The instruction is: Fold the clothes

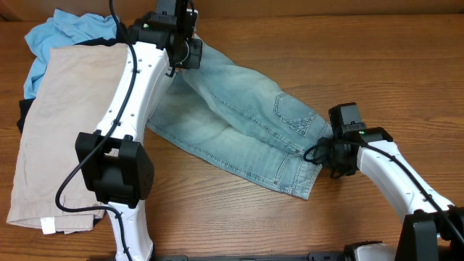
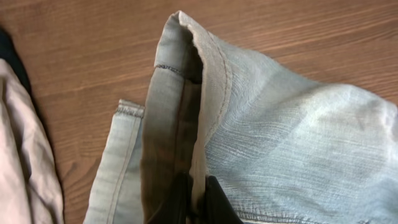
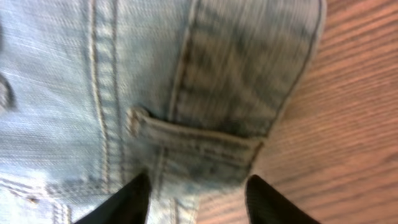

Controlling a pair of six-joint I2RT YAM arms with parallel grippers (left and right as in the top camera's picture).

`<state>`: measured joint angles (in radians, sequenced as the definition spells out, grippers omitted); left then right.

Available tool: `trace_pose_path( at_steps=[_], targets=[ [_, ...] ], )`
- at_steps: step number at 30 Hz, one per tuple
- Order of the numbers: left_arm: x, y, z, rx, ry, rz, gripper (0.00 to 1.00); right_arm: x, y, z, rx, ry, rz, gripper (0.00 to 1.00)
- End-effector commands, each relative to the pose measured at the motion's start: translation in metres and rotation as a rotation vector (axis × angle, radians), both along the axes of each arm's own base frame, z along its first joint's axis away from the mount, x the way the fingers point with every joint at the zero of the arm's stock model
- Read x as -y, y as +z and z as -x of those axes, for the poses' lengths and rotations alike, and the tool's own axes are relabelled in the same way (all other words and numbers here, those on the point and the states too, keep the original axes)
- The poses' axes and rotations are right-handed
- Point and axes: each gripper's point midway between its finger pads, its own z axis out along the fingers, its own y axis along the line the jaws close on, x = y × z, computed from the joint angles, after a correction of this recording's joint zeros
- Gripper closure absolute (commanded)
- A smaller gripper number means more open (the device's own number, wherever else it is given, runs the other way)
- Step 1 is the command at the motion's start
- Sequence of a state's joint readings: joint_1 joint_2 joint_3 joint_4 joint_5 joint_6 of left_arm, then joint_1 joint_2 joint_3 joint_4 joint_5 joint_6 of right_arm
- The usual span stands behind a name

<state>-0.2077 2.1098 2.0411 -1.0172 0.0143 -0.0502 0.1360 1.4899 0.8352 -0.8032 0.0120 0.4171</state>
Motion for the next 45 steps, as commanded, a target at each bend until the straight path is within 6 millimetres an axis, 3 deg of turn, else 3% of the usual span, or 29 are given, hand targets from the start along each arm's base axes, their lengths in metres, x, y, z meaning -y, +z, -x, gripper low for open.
trace_pose_path(
  at_steps=[1,7,10,15,16,19,22,26,30,35,37,40,43,45],
  targets=[
    [-0.003,0.017,0.0,0.034,0.013,-0.01,0.96,-0.006,0.0,-0.005,0.024,0.001,-0.038,0.56],
    [-0.003,0.017,0.001,0.029,0.013,-0.01,0.96,-0.004,-0.002,-0.01,0.041,-0.002,-0.023,0.64],
    [-0.003,0.015,0.003,0.018,0.013,-0.013,0.96,0.006,-0.003,-0.008,0.033,-0.016,0.029,0.51],
    [-0.004,0.015,0.003,0.017,0.01,-0.015,0.96,0.005,-0.007,-0.01,0.052,-0.017,0.017,0.5],
    [-0.004,0.015,0.003,0.017,0.01,-0.015,0.96,0.003,-0.009,-0.009,0.054,-0.015,0.005,0.53],
    [-0.004,0.016,0.004,0.015,0.01,-0.016,0.96,0.002,-0.015,-0.005,0.048,-0.043,-0.008,0.95],
    [-0.005,0.022,0.009,0.01,0.012,-0.02,0.96,0.002,-0.012,-0.003,0.044,-0.056,-0.01,0.96],
    [-0.009,0.054,0.025,0.023,0.012,-0.017,0.96,0.003,0.023,0.002,0.067,-0.063,-0.015,0.96],
    [-0.014,0.08,0.049,0.019,0.012,-0.017,0.96,0.003,0.068,0.025,0.086,-0.059,-0.036,0.96],
    [-0.02,0.087,0.08,-0.053,0.011,-0.033,0.96,-0.005,0.098,0.063,0.09,-0.05,-0.115,0.96],
    [-0.022,0.084,0.086,-0.077,0.011,-0.038,0.96,-0.011,0.107,0.066,0.122,-0.05,-0.154,0.96],
    [-0.019,0.083,0.077,-0.054,0.011,-0.033,0.96,-0.011,0.116,0.054,0.2,-0.054,-0.162,0.96],
    [-0.012,0.089,0.046,0.052,0.01,-0.006,0.96,-0.008,0.126,0.023,0.322,-0.061,-0.143,0.96],
    [-0.002,0.095,0.013,0.168,0.006,0.02,0.96,0.004,0.131,-0.009,0.422,-0.095,-0.074,0.96]
  ],
)
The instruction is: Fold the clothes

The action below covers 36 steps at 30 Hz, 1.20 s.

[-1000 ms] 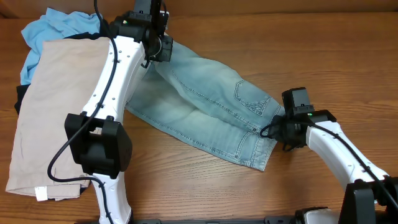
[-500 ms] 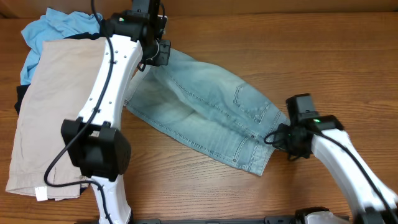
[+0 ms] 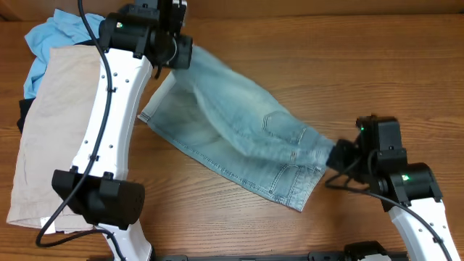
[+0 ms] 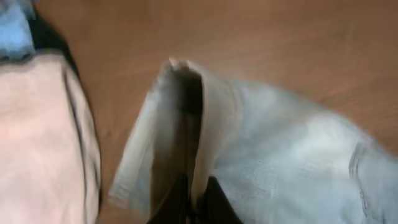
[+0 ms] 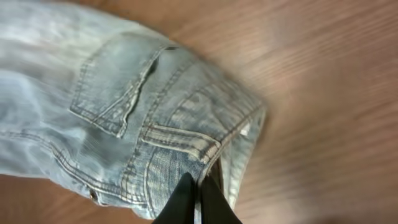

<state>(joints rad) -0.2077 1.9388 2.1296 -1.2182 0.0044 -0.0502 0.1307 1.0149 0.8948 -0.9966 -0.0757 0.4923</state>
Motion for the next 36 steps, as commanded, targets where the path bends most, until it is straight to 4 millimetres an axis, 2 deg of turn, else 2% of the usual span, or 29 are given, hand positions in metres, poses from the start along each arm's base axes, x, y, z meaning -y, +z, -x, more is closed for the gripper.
trace_pose_path(
  at_steps=[1,3,6,7,9,10,12,13,14,15,17,19,22,26,30,33,36],
  targets=[
    [0.013,0.007,-0.046,0.149,-0.002,0.026,0.96,0.02,0.011,-0.04,0.12,-0.086,0.093,0.96],
    [0.024,0.009,-0.068,0.224,-0.015,0.051,0.96,0.034,0.012,-0.063,0.174,-0.142,0.149,0.96],
    [0.052,0.01,-0.106,0.345,-0.065,0.12,0.96,0.06,0.013,-0.1,0.261,-0.247,0.228,0.96],
    [0.065,0.008,-0.121,0.395,-0.09,0.148,0.88,0.07,0.014,-0.114,0.3,-0.287,0.249,0.94],
    [0.086,-0.003,-0.145,0.465,-0.123,0.183,0.07,0.087,0.015,-0.141,0.371,-0.353,0.268,0.8],
    [0.094,-0.011,-0.154,0.487,-0.132,0.19,0.0,0.095,0.014,-0.155,0.407,-0.38,0.265,0.68],
    [0.107,-0.037,-0.165,0.479,-0.126,0.209,0.0,0.103,0.008,-0.173,0.44,-0.408,0.221,0.37],
    [0.11,-0.052,-0.166,0.444,-0.093,0.24,0.0,0.104,0.002,-0.179,0.442,-0.42,0.171,0.11],
    [0.109,-0.071,-0.159,0.357,-0.028,0.279,0.0,0.105,-0.005,-0.182,0.425,-0.417,0.091,0.0],
    [0.107,-0.078,-0.155,0.317,-0.006,0.284,0.0,0.106,-0.008,-0.181,0.412,-0.408,0.06,0.0],
    [0.1,-0.08,-0.146,0.27,0.006,0.268,0.0,0.105,-0.007,-0.178,0.399,-0.381,0.009,0.0],
    [0.089,-0.074,-0.135,0.232,-0.004,0.23,0.0,0.101,-0.004,-0.173,0.379,-0.335,-0.031,0.0],
    [0.066,-0.054,-0.116,0.186,-0.004,0.163,0.0,0.09,0.004,-0.158,0.331,-0.249,-0.057,0.0],
    [0.037,-0.018,-0.08,0.13,-0.001,0.119,0.0,0.069,0.014,-0.129,0.266,-0.149,-0.078,0.0],
    [0.013,0.006,-0.04,0.062,0.028,0.102,0.0,0.043,0.015,-0.092,0.175,-0.075,-0.097,0.0],
    [-0.001,0.012,-0.014,0.002,0.049,0.087,0.0,0.027,0.017,-0.069,0.128,-0.03,-0.097,0.0],
    [-0.013,0.007,0.01,-0.085,0.069,0.07,0.0,0.015,0.02,-0.049,0.097,0.006,-0.09,0.03]
  ],
)
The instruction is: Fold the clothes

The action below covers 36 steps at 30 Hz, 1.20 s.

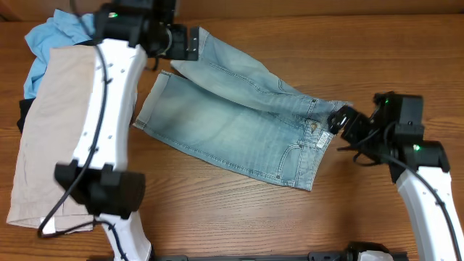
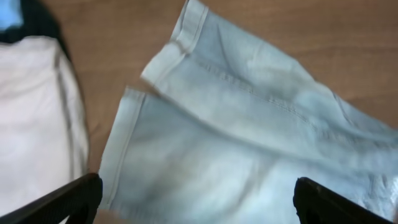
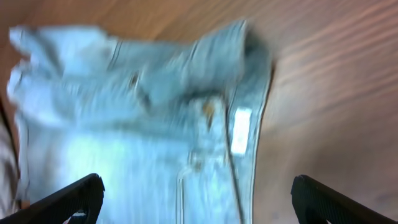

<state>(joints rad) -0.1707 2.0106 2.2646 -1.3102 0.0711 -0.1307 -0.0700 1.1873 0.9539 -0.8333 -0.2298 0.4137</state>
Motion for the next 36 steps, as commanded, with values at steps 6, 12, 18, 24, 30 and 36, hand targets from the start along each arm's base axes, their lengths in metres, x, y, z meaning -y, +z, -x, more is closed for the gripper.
trace_pose_path(
  at_steps=[6,12,18,24,30,36],
  targets=[
    [-0.013,-0.016,0.051,-0.2,-0.009,-0.044,0.06,-0.047,0.004,0.026,-0.016,0.183,0.053,0.25],
    [0.004,-0.057,0.068,-0.319,-0.06,-0.074,0.09,-0.077,-0.03,0.036,-0.112,0.274,0.094,0.44],
    [0.009,-0.12,0.073,-0.393,-0.051,-0.078,0.1,-0.073,-0.073,0.025,-0.194,0.241,0.139,0.52],
    [0.01,-0.16,0.07,-0.387,-0.04,-0.074,0.07,-0.082,-0.118,0.019,-0.302,0.264,0.123,0.52],
    [0.006,-0.163,0.068,-0.373,-0.067,-0.104,0.0,-0.078,-0.15,0.05,-0.493,0.217,0.103,0.48],
    [0.005,-0.163,0.069,-0.376,-0.08,-0.114,0.0,-0.064,-0.158,0.097,-0.698,0.064,0.099,0.3]
  ],
)
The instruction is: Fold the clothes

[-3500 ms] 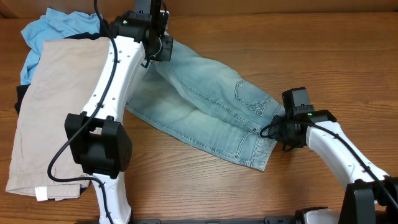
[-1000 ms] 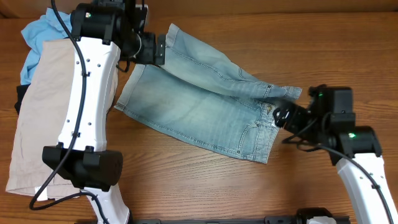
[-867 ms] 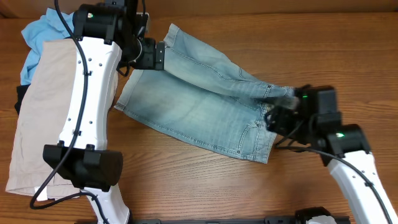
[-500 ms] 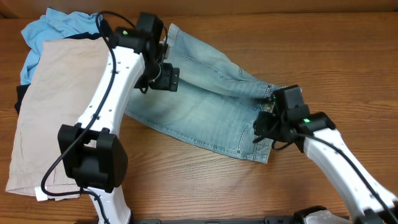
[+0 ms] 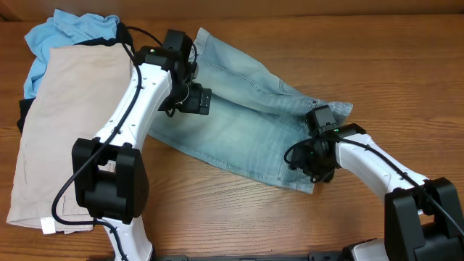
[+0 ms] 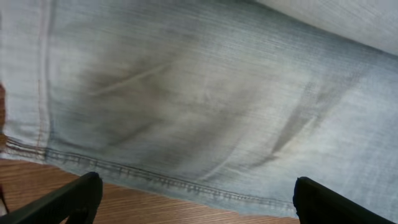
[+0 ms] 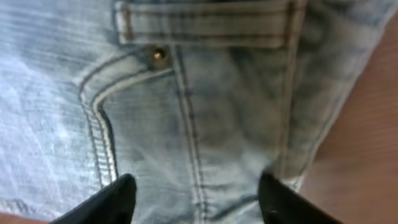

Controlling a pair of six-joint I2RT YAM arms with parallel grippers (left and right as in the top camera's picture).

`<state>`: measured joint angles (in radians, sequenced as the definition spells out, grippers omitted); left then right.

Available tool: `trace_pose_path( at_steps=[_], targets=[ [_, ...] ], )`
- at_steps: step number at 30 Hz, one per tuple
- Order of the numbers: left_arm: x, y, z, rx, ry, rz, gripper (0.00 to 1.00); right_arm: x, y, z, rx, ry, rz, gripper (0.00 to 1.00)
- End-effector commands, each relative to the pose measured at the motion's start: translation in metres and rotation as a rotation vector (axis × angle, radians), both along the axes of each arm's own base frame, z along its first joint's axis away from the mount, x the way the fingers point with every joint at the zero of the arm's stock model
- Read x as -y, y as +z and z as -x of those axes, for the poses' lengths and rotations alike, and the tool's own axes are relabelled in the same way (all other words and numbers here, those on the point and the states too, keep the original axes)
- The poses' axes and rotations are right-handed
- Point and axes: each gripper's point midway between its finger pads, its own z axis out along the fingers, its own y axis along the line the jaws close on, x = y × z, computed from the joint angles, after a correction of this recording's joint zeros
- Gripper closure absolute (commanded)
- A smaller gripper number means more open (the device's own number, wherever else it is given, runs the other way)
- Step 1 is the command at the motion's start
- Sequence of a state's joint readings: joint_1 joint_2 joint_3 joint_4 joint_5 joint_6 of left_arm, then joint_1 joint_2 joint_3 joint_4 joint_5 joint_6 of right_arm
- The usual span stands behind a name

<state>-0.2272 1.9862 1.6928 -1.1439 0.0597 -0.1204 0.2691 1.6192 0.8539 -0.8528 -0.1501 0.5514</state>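
A pair of light blue denim shorts [image 5: 246,123] lies spread flat on the wooden table [image 5: 377,72], leg hems to the back left, waistband to the front right. My left gripper [image 5: 190,101] hangs open low over the near leg. In the left wrist view the left gripper [image 6: 196,205] has its fingers far apart above the leg's side seam [image 6: 186,183]. My right gripper [image 5: 313,161] is open over the waistband's front corner. In the right wrist view the right gripper [image 7: 199,199] straddles a seam below a belt loop and rivet [image 7: 160,55].
A beige garment [image 5: 58,130] lies flat along the left side, beside the left arm. Behind it are a crumpled blue shirt [image 5: 69,32] and a dark cloth [image 5: 23,116] peeking out at the left edge.
Both grippers stay open. The left one has moved from behind the leg hems to low over the near leg. The right one has moved left from beside the waistband onto its front corner.
First my left gripper was shut on a leg hem at the back while the right stood open around the waistband. Then both were shut, with the shorts stretched between them. Then both were open and the shorts lay spread. Now both hover open close over the denim.
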Motion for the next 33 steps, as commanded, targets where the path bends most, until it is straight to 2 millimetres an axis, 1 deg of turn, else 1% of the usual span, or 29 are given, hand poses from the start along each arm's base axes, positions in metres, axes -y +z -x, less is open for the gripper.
trace_pose_path(
  at_steps=[1,2,5,7,9,11,15,17,18,20,23,26,29,30,32,33],
  targets=[
    [-0.006,-0.003,0.001,-0.006,-0.025,-0.024,0.0,0.013,-0.008,0.036,-0.149,-0.14,0.056,0.27],
    [-0.006,-0.004,0.002,-0.008,-0.031,-0.025,0.0,0.019,-0.007,0.042,-0.184,-0.173,0.067,0.24],
    [-0.006,-0.004,0.004,-0.017,-0.031,-0.028,0.0,0.03,-0.006,0.046,-0.219,-0.23,0.073,0.2],
    [-0.007,-0.004,0.006,-0.026,-0.032,-0.029,0.0,0.039,-0.005,0.047,-0.233,-0.274,0.072,0.18],
    [-0.008,-0.004,0.009,-0.037,-0.032,-0.032,0.0,0.053,-0.005,0.044,-0.237,-0.335,0.073,0.18],
    [-0.008,-0.005,0.013,-0.053,-0.032,-0.034,0.0,0.069,-0.004,0.039,-0.226,-0.395,0.056,0.18],
    [-0.009,-0.01,0.02,-0.08,-0.033,-0.035,0.0,0.111,0.002,0.02,-0.159,-0.48,0.008,0.17],
    [-0.009,-0.015,0.023,-0.092,-0.034,-0.035,0.0,0.122,0.009,0.009,-0.114,-0.479,-0.053,0.15],
    [-0.009,-0.017,0.024,-0.096,-0.035,-0.035,0.0,0.123,0.015,0.001,-0.079,-0.455,-0.101,0.16],
    [-0.007,-0.023,0.024,-0.093,-0.039,-0.023,0.0,0.122,0.029,-0.015,-0.003,-0.403,-0.167,0.21],
    [0.003,-0.03,0.02,-0.069,-0.092,0.03,0.0,0.12,0.055,-0.037,0.107,-0.33,-0.172,0.22],
    [0.014,-0.037,0.011,-0.012,-0.154,0.069,0.0,0.108,0.082,-0.054,0.211,-0.242,-0.161,0.23],
    [0.025,-0.039,-0.01,0.096,-0.23,0.084,0.02,0.088,0.099,-0.06,0.283,-0.157,-0.156,0.23],
    [0.03,-0.038,-0.019,0.142,-0.266,0.084,0.02,0.083,0.101,-0.06,0.289,-0.135,-0.148,0.23],
    [0.042,-0.027,-0.046,0.282,-0.344,0.076,0.03,0.068,0.1,-0.056,0.277,-0.08,-0.128,0.23],
    [0.045,-0.024,-0.053,0.315,-0.355,0.076,0.03,0.065,0.1,-0.055,0.273,-0.068,-0.129,0.23]
  ],
)
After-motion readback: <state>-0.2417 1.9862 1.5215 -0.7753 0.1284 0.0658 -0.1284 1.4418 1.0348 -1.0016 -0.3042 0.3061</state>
